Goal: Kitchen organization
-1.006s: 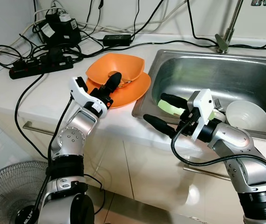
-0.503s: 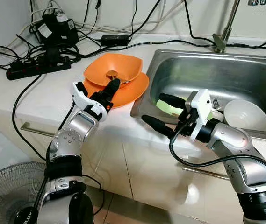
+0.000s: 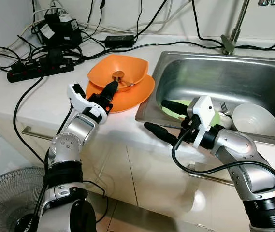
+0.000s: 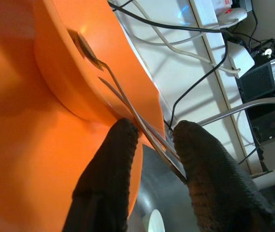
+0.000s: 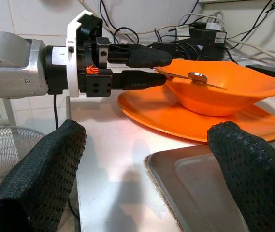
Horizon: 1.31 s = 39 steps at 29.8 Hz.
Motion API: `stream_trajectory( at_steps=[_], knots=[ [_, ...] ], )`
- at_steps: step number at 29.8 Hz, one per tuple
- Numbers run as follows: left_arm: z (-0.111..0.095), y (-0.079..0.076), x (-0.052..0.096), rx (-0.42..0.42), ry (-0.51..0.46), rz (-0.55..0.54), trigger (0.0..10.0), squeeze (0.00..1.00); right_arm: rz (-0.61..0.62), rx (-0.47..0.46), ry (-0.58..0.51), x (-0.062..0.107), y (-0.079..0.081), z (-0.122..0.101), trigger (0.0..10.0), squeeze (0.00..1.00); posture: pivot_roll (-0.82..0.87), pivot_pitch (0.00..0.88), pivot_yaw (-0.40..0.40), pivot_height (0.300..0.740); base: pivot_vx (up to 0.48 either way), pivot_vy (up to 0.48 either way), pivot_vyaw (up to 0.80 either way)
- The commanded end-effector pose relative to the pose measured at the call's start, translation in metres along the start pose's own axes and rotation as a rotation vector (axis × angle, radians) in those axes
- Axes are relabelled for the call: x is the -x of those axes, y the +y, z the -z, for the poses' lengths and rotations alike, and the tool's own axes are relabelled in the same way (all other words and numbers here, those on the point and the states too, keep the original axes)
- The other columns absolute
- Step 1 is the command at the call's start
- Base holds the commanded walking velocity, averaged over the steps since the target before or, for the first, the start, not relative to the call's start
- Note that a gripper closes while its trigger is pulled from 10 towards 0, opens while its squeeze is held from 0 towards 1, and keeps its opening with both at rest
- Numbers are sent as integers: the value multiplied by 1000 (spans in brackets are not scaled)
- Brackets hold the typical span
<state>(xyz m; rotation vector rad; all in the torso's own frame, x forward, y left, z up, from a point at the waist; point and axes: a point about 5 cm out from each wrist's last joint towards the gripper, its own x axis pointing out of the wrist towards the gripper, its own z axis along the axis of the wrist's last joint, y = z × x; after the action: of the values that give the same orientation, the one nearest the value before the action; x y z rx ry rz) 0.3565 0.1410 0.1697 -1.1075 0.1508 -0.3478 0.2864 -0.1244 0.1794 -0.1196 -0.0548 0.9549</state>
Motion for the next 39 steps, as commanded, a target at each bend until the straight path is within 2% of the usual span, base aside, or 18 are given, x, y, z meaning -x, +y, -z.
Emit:
stream_trajectory(
  at_steps=[1, 29, 34, 36, 39],
  knots=[
    [-6, -1, 3, -6, -21, -12, 0, 0, -11, 18, -14, -4, 1, -4, 10000, 663, -94, 19, 128, 740, 0, 0, 0],
    [-8, -12, 10, -75, -53, 29, 0, 0, -15, 27, -17, -8, 1, -3, 10000, 659, -81, 14, 125, 740, 0, 0, 0],
    [-14, -19, 17, -64, -95, 128, 0, 0, 13, 8, -32, -8, -3, -4, 10000, 659, -81, 12, 125, 740, 0, 0, 0],
    [-17, -28, 21, -64, -102, 208, 0, 0, 63, -37, -57, -9, -10, -6, 10000, 659, -80, 11, 124, 740, 0, 0, 0],
    [-17, -33, 23, -68, -98, 251, 0, 0, 100, -86, -84, -10, -15, -8, 10000, 659, -77, 10, 123, 740, 0, 0, 0]
  ],
)
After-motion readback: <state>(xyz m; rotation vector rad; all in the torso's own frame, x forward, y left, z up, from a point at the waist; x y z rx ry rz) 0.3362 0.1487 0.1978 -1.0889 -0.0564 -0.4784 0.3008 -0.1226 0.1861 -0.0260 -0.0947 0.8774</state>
